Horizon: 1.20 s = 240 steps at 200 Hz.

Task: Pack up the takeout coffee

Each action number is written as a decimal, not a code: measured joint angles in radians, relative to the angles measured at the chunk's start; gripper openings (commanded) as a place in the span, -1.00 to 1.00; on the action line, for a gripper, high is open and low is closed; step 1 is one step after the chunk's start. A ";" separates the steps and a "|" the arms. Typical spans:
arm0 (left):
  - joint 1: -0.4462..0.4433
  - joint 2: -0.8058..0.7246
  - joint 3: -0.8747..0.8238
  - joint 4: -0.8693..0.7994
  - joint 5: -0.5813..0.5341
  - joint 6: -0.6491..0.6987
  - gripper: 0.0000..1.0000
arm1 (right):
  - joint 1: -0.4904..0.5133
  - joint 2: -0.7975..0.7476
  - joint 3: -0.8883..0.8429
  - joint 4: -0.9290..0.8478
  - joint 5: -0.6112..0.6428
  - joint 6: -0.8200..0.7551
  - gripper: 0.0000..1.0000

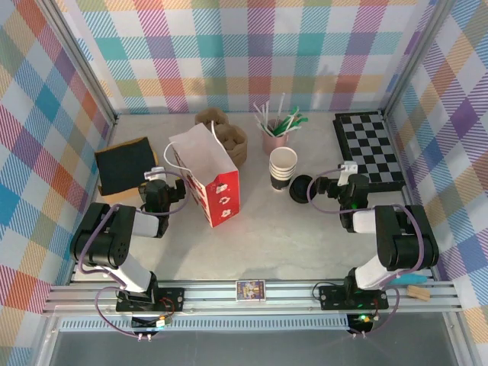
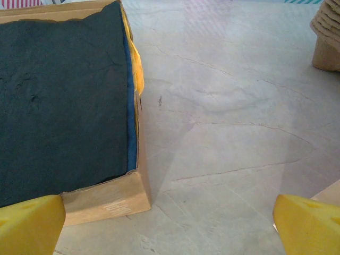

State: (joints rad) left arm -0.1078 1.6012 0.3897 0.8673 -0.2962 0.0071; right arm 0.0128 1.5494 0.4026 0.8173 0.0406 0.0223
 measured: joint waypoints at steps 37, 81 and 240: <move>0.000 0.000 0.000 0.000 0.000 0.000 0.99 | -0.001 0.000 0.000 -0.005 -0.035 -0.004 0.99; 0.000 0.000 0.000 0.000 0.000 0.000 0.99 | -0.001 0.000 0.000 -0.005 -0.043 -0.004 0.99; 0.000 0.000 0.000 0.000 0.000 0.000 1.00 | -0.001 0.000 0.000 -0.005 -0.043 -0.005 0.99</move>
State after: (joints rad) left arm -0.1078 1.6012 0.3897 0.8673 -0.2962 0.0071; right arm 0.0120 1.5494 0.4026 0.8120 -0.0021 0.0177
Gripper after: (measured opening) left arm 0.997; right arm 0.995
